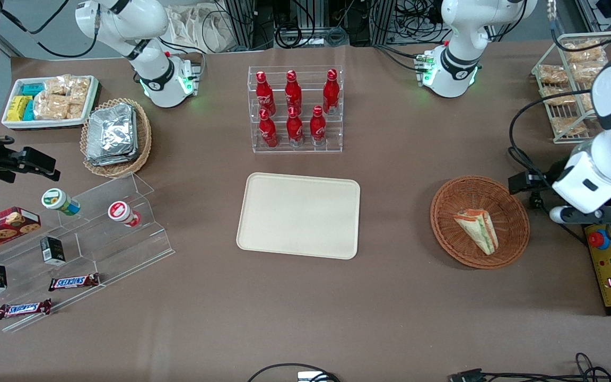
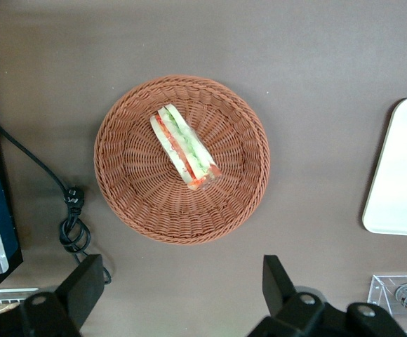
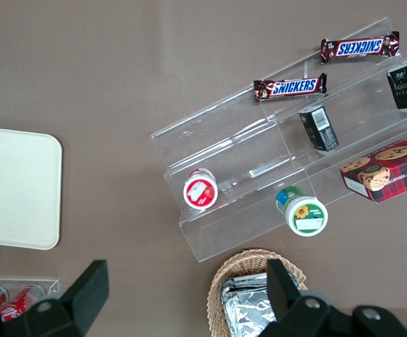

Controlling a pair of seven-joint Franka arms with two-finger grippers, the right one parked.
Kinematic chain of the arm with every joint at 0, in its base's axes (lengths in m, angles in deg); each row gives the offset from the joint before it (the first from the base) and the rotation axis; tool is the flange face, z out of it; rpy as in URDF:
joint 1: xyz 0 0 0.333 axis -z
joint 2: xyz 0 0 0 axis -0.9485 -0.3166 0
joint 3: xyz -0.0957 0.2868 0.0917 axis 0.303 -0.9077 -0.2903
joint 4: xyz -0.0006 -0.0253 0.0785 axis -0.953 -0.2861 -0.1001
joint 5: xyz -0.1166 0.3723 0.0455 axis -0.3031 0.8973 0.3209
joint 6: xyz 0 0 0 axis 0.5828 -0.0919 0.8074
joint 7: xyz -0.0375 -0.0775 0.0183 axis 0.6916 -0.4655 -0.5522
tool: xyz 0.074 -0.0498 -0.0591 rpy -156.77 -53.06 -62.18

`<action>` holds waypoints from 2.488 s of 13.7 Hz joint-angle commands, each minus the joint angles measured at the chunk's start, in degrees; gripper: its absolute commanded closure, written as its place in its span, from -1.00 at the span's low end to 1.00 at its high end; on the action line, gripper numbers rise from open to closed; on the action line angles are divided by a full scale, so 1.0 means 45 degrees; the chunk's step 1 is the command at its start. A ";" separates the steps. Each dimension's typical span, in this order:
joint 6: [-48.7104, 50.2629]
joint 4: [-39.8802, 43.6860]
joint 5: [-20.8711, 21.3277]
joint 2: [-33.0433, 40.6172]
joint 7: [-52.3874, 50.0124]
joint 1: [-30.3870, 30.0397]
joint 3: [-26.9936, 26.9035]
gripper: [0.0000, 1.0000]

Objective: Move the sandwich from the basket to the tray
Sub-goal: 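Lower the left gripper over the wrapped sandwich in the wicker basket, then close the left gripper on the wrapped sandwich and lift it, then carry the held sandwich with the left gripper over the cream tray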

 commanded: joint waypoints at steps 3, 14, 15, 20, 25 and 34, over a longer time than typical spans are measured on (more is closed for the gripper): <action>0.0390 0.0839 -0.0054 -0.1125 0.0016 -0.0047 -0.0017 -1.00; -0.5600 -0.4177 0.0063 -0.1772 -0.7813 -0.0027 -0.0076 -1.00; -0.6109 -0.4238 0.0063 -0.2044 -0.7951 -0.0047 -0.0095 -1.00; -0.6875 -0.4433 0.0083 -0.2711 -0.7933 -0.0125 -0.0330 -1.00; -0.8416 -0.5837 0.0063 -0.2691 -0.7953 -0.0144 -0.0349 -1.00; -0.5829 -0.4342 0.0083 -0.2730 -0.7679 -0.0028 -0.0311 1.00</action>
